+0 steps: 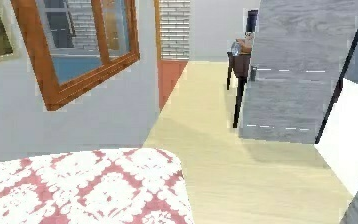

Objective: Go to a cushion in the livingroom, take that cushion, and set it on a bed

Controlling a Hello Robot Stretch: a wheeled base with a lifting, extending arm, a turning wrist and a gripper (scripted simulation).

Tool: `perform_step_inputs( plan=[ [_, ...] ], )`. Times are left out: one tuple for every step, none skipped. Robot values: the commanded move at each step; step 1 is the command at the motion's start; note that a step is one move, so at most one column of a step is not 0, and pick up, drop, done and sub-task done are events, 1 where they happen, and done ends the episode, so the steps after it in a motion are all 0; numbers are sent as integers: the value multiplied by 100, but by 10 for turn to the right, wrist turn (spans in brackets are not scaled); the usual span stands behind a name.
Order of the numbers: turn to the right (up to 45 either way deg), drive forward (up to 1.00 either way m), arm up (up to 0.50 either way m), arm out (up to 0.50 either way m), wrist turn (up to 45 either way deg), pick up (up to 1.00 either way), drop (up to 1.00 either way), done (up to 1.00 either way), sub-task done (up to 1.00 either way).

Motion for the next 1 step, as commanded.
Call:
perform_step_inputs(
  plan=[
    [0, 85, 0, 0, 0, 0, 0, 0, 0]
  ],
)
